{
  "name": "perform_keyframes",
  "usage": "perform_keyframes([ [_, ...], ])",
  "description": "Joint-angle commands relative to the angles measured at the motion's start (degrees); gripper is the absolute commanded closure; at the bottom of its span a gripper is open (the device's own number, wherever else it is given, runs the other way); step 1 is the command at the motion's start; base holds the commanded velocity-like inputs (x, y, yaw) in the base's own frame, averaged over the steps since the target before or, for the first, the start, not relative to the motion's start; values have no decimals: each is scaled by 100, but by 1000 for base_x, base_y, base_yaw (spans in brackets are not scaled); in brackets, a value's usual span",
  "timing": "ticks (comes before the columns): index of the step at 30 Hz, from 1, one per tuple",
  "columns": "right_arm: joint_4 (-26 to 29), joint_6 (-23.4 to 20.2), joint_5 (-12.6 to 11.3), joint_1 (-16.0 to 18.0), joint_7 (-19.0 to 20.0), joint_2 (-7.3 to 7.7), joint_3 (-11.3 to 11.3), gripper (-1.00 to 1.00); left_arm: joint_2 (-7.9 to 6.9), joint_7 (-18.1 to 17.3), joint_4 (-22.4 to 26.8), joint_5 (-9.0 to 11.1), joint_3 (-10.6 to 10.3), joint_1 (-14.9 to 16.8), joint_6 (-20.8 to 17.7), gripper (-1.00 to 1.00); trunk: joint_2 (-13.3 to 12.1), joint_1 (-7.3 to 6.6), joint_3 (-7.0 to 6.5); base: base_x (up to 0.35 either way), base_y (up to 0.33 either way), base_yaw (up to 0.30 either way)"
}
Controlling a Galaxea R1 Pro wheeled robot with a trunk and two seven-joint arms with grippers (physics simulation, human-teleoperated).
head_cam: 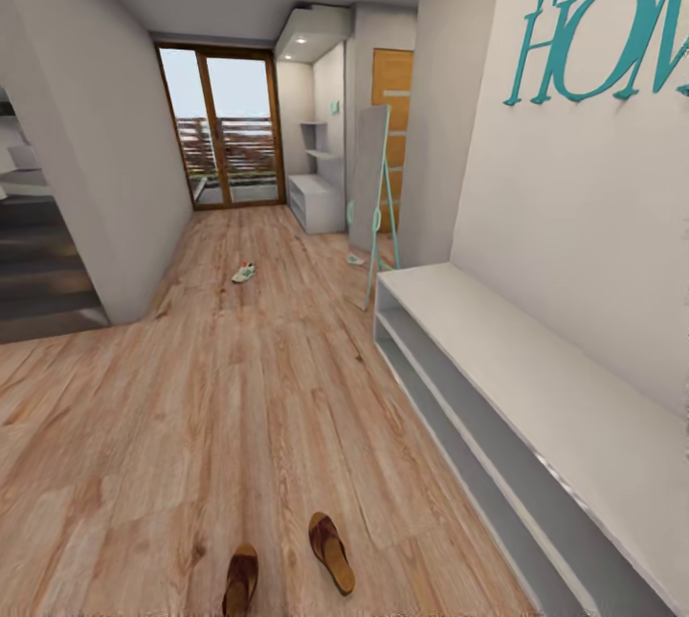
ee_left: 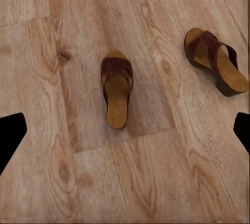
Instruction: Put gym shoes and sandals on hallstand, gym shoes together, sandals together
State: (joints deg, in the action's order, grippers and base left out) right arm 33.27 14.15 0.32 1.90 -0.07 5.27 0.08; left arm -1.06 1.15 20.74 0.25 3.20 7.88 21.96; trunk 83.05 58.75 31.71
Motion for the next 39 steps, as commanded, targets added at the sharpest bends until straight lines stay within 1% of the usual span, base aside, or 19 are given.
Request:
perform_keyframes([
  [1, -5, 18, 3, 3, -1, 1, 1, -100, 1, 8, -4, 2, 5, 3, 19, -100, 3, -3, 15, -192, -218, 44],
  [9, -5, 18, 3, 3, -2, 1, 1, -100, 1, 8, -2, 2, 6, 3, 12, -100, 3, -3, 88, -194, -181, 67],
  [17, -2, 18, 1, 3, 16, 0, 1, -100, 5, 8, 31, -12, 14, 5, 2, -100, 3, -3, 131, -50, -39, 48],
  [23, 152, 11, -5, 5, -16, 3, -7, -100, 9, -3, 88, -66, -13, 72, -13, -100, 3, -3, 135, -5, -4, 5],
  [27, 466, 4, -2, 17, -15, 31, -7, -100, -4, -5, 166, -74, -17, 178, -40, -100, 3, -3, 135, -2, -1, 2],
  [33, 1439, -83, 14, 48, -15, 60, -24, -100, -44, -27, 285, -72, -13, 658, -96, -100, 3, -3, 136, 0, 0, 0],
  [36, 1891, -238, 17, 87, -17, 65, -31, -100, -58, -36, 304, -72, -13, 893, -184, -100, 3, -3, 136, 0, 0, 0],
  [39, 2319, -536, 19, 171, -18, 65, -32, -100, -63, -49, 315, -75, -14, 1106, -377, -100, 3, -3, 136, 0, 0, 0],
])
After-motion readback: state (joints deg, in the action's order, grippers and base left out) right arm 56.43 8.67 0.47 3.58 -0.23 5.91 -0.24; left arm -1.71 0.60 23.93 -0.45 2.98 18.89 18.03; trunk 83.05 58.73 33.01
